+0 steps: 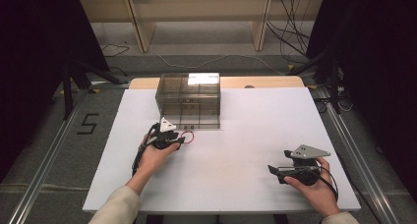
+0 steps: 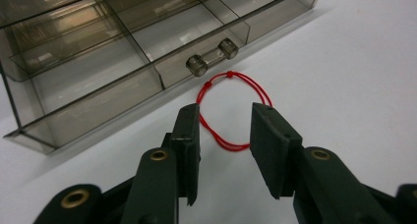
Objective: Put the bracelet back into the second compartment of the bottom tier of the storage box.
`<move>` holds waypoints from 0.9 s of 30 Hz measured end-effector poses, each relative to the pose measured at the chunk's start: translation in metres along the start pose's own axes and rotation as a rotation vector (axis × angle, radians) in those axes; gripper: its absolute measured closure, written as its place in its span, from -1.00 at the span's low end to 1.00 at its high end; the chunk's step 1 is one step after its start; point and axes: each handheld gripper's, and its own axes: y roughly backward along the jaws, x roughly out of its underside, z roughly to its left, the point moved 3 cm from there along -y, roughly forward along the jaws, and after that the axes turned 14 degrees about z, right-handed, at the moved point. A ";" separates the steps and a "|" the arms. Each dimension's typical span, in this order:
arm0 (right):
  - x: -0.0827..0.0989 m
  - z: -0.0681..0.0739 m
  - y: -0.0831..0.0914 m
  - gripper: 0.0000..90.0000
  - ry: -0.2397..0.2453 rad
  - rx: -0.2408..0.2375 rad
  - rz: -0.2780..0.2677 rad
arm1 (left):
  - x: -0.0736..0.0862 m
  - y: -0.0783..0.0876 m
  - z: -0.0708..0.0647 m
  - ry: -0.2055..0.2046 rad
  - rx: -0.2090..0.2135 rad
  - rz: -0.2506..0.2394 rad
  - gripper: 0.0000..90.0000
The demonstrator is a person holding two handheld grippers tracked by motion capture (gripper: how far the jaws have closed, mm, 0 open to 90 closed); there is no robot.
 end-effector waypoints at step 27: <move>0.000 0.001 0.000 -0.63 0.008 0.005 0.014 | -0.007 -0.018 0.003 0.084 -0.005 0.027 0.96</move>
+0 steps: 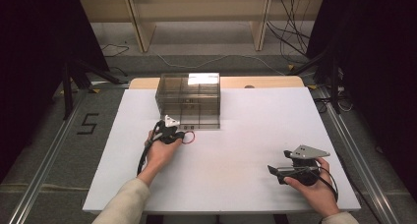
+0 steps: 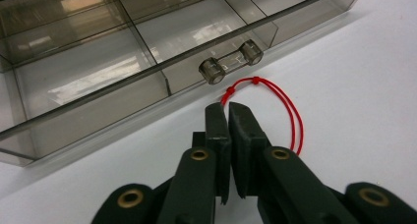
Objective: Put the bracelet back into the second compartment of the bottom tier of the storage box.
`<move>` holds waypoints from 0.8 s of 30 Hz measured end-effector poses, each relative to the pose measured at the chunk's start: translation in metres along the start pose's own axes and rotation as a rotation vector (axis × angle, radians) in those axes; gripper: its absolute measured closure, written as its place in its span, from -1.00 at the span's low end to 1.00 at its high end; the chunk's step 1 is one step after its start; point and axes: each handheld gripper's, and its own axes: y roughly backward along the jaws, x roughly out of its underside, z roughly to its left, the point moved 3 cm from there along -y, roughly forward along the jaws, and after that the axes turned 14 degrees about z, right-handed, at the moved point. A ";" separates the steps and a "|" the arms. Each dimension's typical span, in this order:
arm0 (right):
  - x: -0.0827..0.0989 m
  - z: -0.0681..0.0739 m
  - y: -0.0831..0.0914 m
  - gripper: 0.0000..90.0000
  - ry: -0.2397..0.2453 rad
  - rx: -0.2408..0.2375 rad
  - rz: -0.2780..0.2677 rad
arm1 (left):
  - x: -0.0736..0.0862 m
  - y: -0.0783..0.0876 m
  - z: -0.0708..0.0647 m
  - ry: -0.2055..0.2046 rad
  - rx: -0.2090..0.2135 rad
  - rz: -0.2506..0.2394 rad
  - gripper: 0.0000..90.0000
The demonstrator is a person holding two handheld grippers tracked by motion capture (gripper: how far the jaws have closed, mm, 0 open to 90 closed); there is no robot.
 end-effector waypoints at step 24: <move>0.000 -0.001 0.000 -0.63 -0.002 0.001 -0.004 | 0.000 0.005 0.000 0.010 0.019 -0.016 1.00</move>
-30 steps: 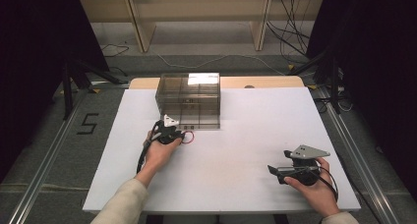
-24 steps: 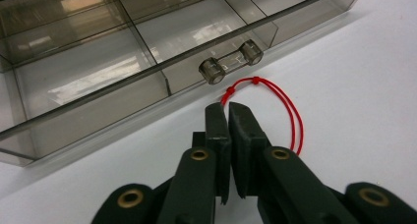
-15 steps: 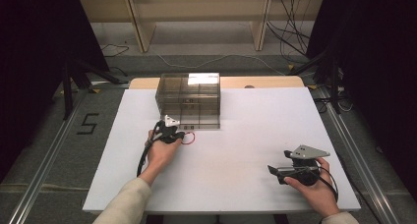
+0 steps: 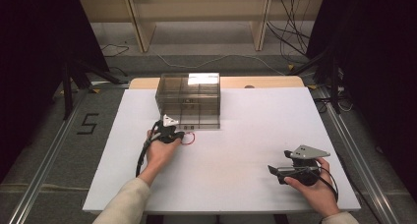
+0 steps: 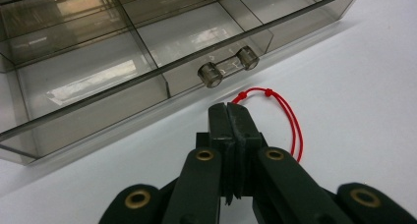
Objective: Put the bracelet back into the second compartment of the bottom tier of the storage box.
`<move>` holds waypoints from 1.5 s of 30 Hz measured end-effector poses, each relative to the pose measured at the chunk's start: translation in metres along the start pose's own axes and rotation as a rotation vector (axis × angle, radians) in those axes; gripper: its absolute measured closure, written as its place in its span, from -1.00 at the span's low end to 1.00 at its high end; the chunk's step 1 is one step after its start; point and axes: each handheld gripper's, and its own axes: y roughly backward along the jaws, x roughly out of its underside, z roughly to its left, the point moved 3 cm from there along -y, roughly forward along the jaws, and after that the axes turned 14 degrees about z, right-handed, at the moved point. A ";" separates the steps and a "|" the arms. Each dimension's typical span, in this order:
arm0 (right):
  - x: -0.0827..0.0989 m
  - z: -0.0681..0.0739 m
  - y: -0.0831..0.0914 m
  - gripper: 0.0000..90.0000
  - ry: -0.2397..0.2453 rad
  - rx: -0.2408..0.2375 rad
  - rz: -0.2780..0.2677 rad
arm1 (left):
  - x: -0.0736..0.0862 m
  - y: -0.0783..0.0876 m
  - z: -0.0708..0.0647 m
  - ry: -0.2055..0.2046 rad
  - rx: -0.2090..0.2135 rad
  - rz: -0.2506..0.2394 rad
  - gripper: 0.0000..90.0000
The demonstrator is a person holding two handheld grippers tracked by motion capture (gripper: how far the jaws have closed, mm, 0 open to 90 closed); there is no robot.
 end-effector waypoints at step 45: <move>0.000 0.000 -0.001 -0.63 -0.005 0.003 0.004 | -0.014 0.021 0.004 0.011 -0.001 -0.072 1.00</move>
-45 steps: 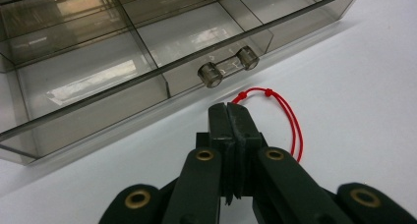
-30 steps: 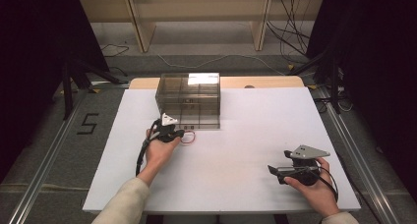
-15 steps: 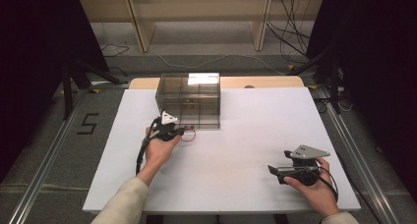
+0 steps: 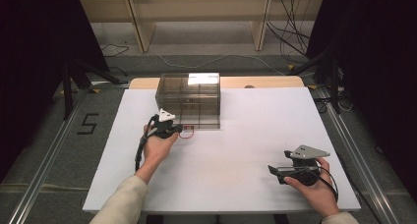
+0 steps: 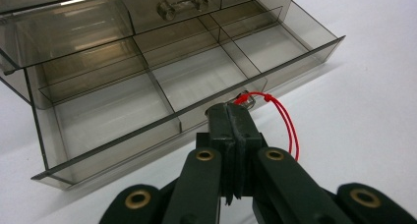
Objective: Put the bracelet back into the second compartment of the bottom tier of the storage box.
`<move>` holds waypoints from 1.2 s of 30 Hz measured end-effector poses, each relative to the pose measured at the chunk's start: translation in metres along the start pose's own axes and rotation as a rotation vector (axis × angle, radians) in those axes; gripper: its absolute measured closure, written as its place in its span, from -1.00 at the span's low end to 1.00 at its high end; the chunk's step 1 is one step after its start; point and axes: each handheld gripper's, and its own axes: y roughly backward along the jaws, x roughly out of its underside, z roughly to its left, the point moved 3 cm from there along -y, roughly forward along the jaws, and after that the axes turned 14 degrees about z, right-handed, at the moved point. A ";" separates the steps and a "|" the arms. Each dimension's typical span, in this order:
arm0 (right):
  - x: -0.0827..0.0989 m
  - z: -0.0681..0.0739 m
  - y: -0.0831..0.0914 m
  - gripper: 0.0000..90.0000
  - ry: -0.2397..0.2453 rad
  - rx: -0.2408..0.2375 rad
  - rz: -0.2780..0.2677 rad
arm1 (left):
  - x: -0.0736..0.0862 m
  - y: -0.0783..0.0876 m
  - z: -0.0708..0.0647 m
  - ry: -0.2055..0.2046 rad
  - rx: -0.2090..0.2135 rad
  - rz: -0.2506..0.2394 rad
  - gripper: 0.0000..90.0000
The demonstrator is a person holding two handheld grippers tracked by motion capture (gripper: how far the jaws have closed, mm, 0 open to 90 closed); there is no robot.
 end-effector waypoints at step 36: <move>0.000 0.000 0.000 -0.63 0.002 0.002 -0.002 | -0.025 0.001 0.005 0.000 -0.025 -0.007 1.00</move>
